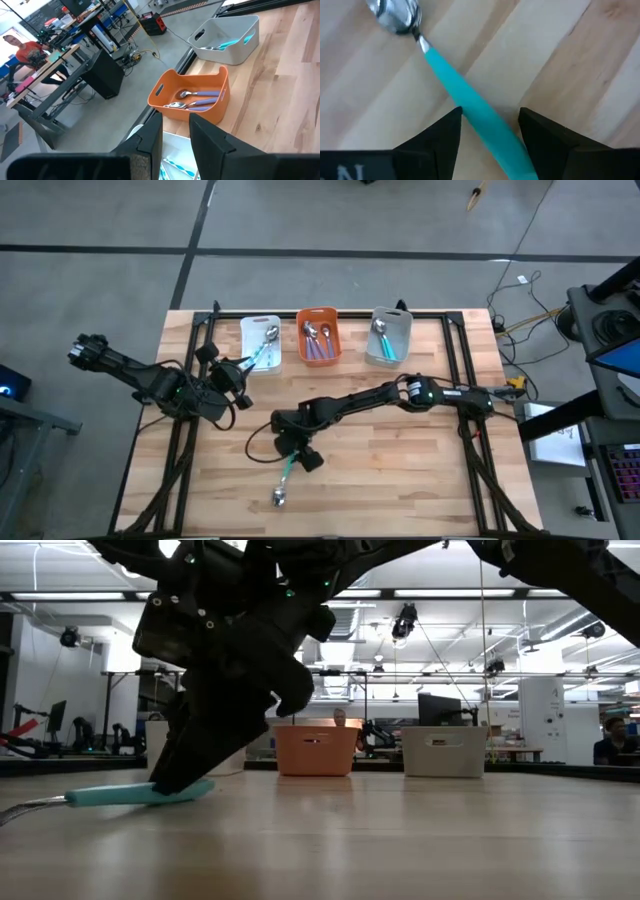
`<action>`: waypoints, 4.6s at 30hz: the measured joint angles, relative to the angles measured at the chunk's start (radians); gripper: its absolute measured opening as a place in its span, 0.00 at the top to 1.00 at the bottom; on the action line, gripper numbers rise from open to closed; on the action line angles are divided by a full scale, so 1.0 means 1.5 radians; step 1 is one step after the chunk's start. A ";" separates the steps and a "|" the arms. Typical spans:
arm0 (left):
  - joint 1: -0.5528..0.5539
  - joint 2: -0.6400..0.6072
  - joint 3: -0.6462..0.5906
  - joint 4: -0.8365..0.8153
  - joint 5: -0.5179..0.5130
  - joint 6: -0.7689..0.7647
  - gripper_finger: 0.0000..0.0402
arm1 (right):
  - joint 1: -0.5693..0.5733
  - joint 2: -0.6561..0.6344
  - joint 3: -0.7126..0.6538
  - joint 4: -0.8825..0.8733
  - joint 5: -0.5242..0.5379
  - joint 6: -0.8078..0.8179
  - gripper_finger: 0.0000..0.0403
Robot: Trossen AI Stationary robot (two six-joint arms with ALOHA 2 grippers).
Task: Sort silverware by color (type)
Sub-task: Put the green spoon into the gray bin
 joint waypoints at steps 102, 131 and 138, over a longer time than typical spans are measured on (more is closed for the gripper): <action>0.003 0.018 -0.004 -0.001 -0.035 0.021 0.81 | -0.046 0.035 0.017 0.101 0.043 0.108 0.82; 0.003 0.018 -0.004 -0.001 -0.036 0.021 0.81 | -0.074 -0.028 0.017 -0.067 0.296 0.319 0.82; 0.003 0.018 -0.004 -0.001 -0.036 0.021 0.81 | -0.073 -0.028 0.017 -0.036 0.296 0.322 0.82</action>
